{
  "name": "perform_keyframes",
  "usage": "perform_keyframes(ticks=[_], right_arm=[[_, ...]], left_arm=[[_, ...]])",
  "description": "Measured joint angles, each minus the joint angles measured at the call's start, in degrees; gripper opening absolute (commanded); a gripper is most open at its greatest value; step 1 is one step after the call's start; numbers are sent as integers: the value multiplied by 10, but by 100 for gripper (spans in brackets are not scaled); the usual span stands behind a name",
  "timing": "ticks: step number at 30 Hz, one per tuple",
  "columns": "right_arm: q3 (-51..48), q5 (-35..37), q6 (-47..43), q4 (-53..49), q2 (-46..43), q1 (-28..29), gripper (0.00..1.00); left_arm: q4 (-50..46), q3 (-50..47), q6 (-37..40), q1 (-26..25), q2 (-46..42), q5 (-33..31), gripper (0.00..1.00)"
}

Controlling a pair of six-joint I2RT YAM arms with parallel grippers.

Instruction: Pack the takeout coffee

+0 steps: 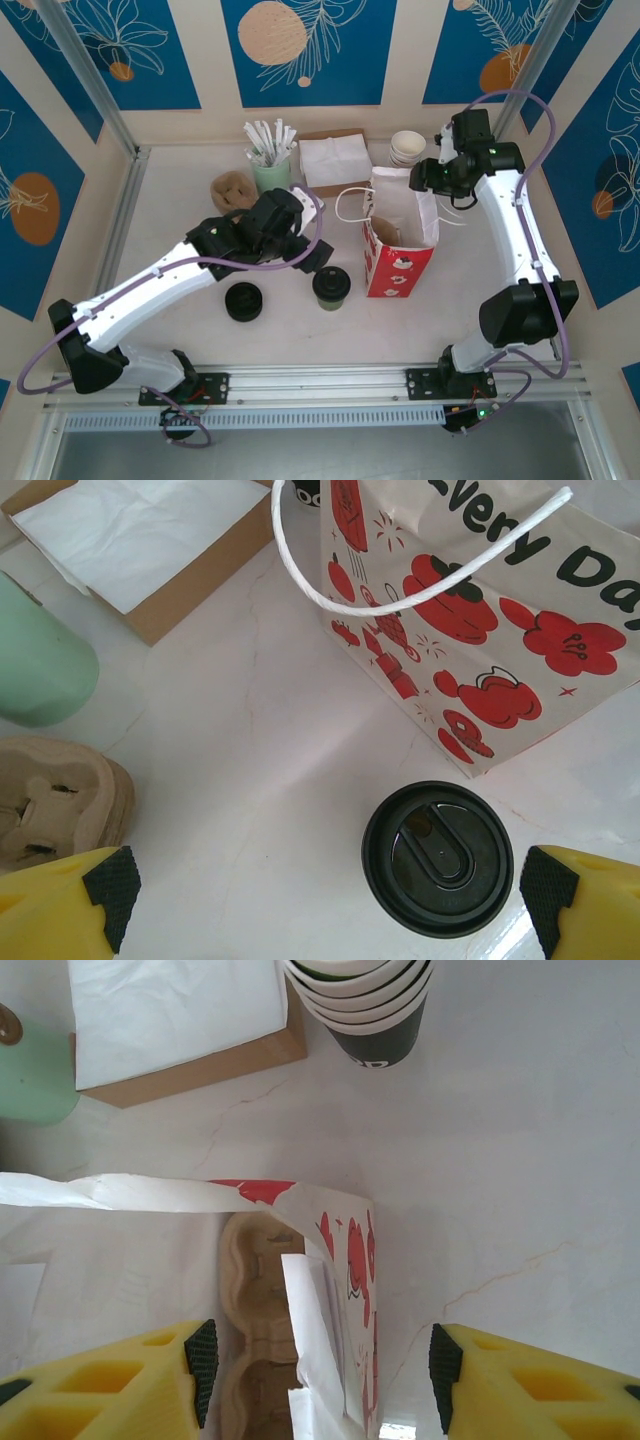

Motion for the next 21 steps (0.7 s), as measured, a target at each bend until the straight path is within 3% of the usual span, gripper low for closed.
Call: perform_keyframes(ticks=[6,10,16,21], right_arm=[[0,-13,-1,2,12,0,27],[0,-23,7,6,12,3,14],[-1,-21,21,13,6,14,2],[-8,-12,38,12,-28,18,0]], left_arm=[[19,-35,-3,0,0,2,99],[42,-73,-14,0,0,22,99],[68,-102,-35,-3,8,78,99],[105,-132,-50,-14,19,78,99]])
